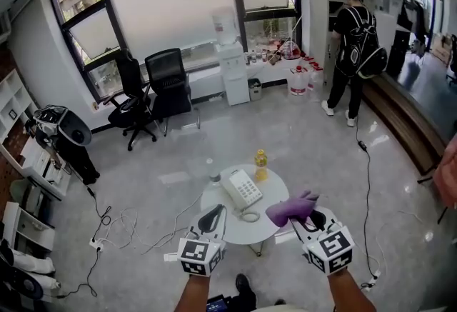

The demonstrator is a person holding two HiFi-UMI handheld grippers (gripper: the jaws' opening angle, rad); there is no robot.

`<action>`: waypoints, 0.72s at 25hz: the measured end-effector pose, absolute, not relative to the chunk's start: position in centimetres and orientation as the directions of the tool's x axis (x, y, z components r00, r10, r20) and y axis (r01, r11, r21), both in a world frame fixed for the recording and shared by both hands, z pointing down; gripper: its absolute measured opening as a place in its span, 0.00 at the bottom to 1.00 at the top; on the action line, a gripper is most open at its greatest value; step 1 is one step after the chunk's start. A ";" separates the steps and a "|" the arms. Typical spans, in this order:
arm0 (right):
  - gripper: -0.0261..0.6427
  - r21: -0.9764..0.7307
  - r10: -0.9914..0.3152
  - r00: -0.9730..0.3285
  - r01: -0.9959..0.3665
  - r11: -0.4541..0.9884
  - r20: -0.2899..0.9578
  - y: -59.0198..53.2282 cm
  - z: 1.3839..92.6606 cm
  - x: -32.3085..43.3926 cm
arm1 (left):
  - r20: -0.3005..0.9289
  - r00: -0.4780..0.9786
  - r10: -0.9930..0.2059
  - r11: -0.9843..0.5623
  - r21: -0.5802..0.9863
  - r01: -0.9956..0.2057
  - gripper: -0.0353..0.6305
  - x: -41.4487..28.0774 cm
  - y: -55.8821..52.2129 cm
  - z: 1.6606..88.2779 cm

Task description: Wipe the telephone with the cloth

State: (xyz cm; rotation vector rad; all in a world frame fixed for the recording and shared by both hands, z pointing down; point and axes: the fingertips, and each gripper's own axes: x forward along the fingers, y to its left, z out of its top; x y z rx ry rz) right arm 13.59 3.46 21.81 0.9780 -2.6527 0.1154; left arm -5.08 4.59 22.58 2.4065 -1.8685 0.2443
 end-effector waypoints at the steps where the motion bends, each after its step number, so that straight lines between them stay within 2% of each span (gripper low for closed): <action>1: 0.20 0.031 -0.622 -0.716 -0.648 0.761 0.319 2.8 22.0 13.0 | 0.186 0.240 -0.953 -0.248 -0.023 -0.968 0.08 -5.7 3.7 23.2; 18: 0.20 -0.011 -0.633 -0.679 -0.685 0.729 0.372 -6.6 29.3 8.0 | 0.350 0.211 -0.913 -0.197 0.075 -0.977 0.08 -11.7 -7.6 35.9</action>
